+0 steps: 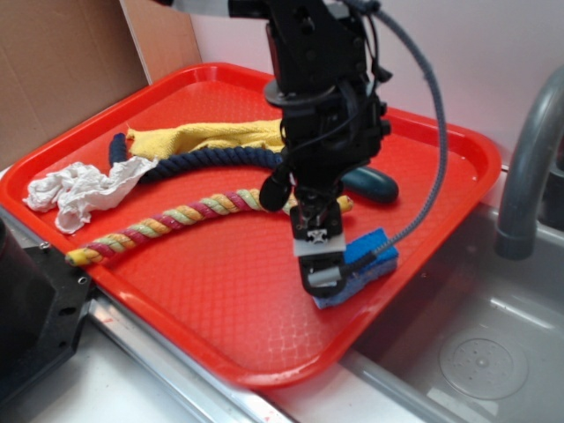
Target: Grab the blue sponge.
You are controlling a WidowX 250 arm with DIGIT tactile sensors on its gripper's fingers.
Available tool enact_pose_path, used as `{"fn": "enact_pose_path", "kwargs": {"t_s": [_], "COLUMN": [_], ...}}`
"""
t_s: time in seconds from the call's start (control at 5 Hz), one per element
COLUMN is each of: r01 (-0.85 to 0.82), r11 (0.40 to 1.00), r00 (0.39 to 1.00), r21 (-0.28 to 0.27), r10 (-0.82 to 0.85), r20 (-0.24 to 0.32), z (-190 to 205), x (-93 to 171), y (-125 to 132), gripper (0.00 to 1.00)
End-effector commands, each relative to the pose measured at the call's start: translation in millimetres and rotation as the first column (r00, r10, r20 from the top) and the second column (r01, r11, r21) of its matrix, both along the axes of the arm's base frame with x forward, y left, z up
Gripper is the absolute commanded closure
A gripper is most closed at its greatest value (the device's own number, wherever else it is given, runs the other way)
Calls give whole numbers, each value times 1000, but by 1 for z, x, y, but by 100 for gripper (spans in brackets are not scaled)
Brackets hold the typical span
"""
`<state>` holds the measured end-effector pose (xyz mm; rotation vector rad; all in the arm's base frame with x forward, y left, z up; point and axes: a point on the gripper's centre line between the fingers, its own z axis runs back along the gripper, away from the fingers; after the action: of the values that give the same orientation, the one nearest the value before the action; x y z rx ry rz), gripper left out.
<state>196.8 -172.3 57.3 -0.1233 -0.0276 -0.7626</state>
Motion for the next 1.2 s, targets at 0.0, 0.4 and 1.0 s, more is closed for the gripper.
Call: {"fn": "enact_pose_path", "kwargs": {"t_s": [0.0, 0.4, 1.0], "r01": [168, 208, 145], "r11": [985, 978, 985], "r00": [985, 978, 987], "r21": [30, -9, 97], "r10": [-169, -208, -137], "r20": [44, -27, -82], "z": [-1, -24, -35], "x": [-11, -5, 8], "y": [-24, -9, 3], "gripper": [0, 0, 100]}}
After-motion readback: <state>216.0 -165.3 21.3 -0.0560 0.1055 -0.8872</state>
